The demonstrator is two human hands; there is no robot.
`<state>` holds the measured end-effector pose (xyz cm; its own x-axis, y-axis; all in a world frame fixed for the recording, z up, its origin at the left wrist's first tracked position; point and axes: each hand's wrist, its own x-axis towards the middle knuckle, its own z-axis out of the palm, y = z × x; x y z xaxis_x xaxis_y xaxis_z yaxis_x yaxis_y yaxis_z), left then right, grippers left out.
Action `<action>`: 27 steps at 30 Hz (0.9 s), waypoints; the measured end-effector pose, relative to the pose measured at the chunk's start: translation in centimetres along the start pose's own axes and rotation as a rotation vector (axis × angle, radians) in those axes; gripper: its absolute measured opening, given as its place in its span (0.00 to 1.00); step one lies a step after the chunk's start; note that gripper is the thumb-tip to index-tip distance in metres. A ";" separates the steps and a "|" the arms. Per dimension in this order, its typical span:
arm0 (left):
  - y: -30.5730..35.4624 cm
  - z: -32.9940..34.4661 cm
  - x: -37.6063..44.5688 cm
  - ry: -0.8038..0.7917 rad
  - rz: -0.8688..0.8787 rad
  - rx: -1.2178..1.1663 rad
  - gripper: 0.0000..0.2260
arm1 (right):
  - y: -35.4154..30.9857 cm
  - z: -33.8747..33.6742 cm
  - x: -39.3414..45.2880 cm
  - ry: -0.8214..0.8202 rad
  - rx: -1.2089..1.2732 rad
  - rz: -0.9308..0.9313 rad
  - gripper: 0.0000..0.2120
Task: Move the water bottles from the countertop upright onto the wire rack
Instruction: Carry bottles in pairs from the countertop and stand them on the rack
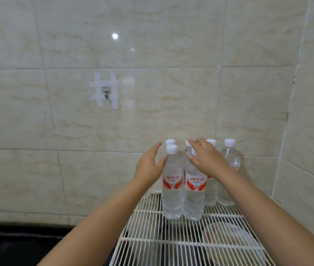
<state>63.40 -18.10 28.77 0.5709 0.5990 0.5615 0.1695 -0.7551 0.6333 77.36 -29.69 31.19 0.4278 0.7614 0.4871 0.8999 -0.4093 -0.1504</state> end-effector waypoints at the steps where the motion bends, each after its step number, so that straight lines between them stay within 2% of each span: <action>1: -0.8 -1.2 -0.3 0.016 0.007 0.103 0.21 | -0.9 0.0 -0.3 0.085 -0.042 -0.033 0.24; 4: -3.8 -6.1 -2.2 0.001 -0.068 0.450 0.20 | -5.7 0.2 -1.4 0.206 -0.043 -0.153 0.21; 7: -7.2 -12.0 -6.0 -0.036 -0.112 0.736 0.20 | -12.6 1.1 -2.3 0.201 0.025 -0.282 0.20; 11: -12.0 -21.8 -12.7 -0.018 -0.171 0.944 0.21 | -24.5 3.8 -4.0 0.148 0.056 -0.420 0.24; 15: -17.4 -32.3 -21.2 -0.023 -0.301 1.030 0.22 | -38.2 8.4 -7.4 0.102 0.165 -0.471 0.24; 19: -22.5 -41.4 -30.9 -0.022 -0.417 1.069 0.21 | -51.4 13.6 -12.3 -0.057 0.246 -0.450 0.22; 23: -26.8 -47.8 -38.8 -0.080 -0.615 1.044 0.24 | -62.0 18.1 -17.3 -0.216 0.293 -0.499 0.22; 27: -31.0 -51.9 -43.7 -0.103 -0.768 1.007 0.23 | -69.7 22.1 -20.6 -0.354 0.250 -0.563 0.23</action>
<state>-8.52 -7.06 12.29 0.1073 0.9815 0.1585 0.9906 -0.1192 0.0670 7.70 -5.68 12.62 -0.1445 0.9583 0.2467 0.9667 0.1899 -0.1715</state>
